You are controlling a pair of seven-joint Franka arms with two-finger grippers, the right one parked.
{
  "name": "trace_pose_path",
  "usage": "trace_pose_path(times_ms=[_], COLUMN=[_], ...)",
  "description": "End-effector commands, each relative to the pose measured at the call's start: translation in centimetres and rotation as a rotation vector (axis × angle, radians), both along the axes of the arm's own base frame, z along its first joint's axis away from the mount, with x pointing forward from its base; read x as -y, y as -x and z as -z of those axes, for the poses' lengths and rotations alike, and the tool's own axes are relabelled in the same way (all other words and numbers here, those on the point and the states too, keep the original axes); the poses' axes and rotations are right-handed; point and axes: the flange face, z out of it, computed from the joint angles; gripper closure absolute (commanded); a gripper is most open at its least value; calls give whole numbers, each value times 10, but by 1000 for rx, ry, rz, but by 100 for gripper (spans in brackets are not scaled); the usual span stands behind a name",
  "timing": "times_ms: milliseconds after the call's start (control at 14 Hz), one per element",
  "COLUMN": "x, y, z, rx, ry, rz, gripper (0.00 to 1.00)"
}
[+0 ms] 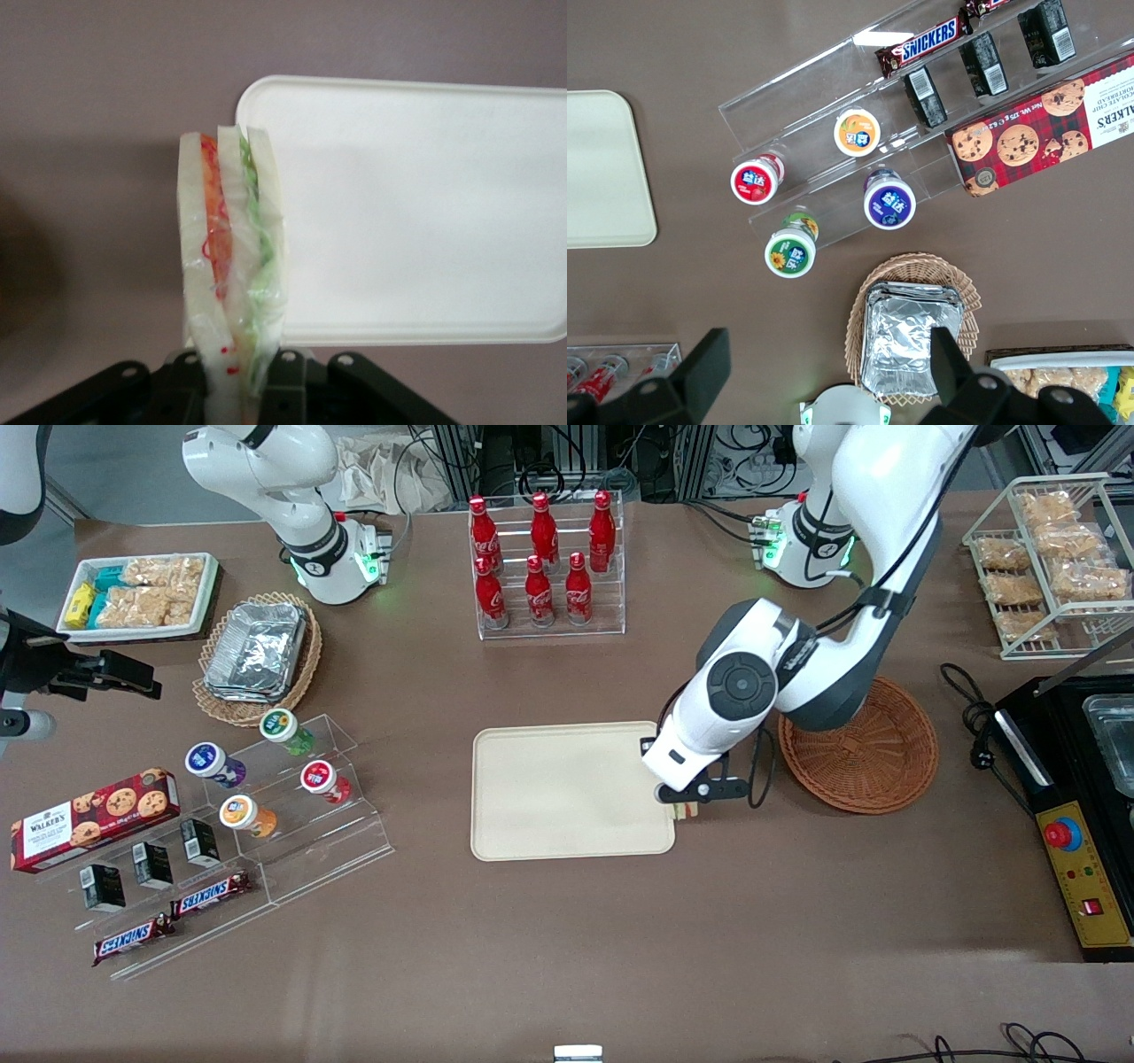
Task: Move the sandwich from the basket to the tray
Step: 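Lift the sandwich and carry it with the left gripper over the tray, then lower the sandwich onto the cream tray and open the left gripper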
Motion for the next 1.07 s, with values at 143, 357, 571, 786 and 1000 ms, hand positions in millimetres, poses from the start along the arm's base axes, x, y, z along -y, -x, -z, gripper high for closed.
trace_pose_path(times_ms=[143, 357, 571, 786, 1000], x=[28, 29, 28, 27, 27], y=[-11, -11, -10, -5, -3], z=[45, 64, 77, 83, 87], rx=[48, 41, 40, 29, 22], ry=[71, 76, 52, 44, 40], rz=[-65, -63, -45, -41, -38], gripper=[97, 93, 89, 78, 62])
